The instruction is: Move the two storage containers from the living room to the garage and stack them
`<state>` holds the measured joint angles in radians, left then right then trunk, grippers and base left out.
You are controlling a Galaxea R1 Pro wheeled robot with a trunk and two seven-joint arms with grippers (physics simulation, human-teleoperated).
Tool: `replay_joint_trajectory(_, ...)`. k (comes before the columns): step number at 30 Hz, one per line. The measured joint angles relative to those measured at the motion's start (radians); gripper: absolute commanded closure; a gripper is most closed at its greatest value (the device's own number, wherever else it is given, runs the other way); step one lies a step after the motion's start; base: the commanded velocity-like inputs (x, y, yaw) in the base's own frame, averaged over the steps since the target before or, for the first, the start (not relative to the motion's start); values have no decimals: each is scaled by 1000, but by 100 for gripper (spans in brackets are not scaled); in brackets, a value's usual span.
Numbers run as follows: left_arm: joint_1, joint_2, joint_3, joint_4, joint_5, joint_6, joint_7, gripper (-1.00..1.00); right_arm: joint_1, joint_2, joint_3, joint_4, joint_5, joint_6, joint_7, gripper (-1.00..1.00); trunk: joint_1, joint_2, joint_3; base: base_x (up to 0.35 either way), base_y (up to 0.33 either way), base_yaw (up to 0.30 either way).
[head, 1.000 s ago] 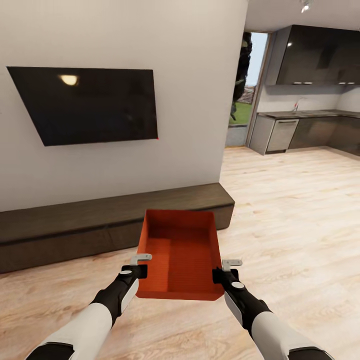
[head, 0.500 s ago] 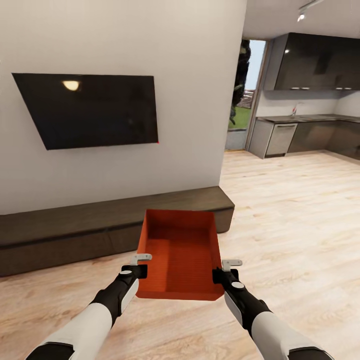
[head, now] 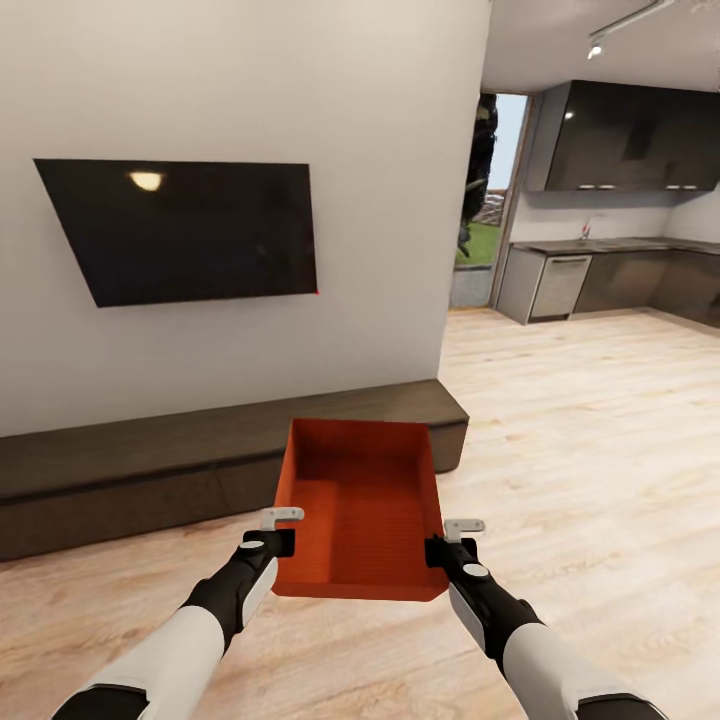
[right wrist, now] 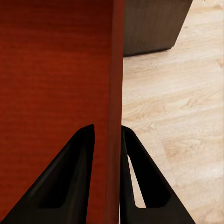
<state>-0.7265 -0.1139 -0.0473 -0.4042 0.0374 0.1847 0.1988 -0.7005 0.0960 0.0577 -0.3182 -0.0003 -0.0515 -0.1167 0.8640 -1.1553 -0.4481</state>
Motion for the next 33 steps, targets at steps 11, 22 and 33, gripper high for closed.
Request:
replay_joint_trajectory(11, 0, 0, 0, 0, 0, 0, 0, 100, 0, 0, 0, 0, 0, 0, 0, 100, 0, 0, 17, 0, 0, 0)
replay_joint_trajectory(22, 0, 0, 0, 0, 0, 0, 0, 100, 0, 0, 0, 0, 0, 0, 0, 100, 0, 0, 35, 0, 0, 0)
replay_joint_trajectory(33, 0, 0, 0, 0, 0, 0, 0, 100, 0, 0, 0, 0, 0, 0, 0, 100, 0, 0, 52, 0, 0, 0)
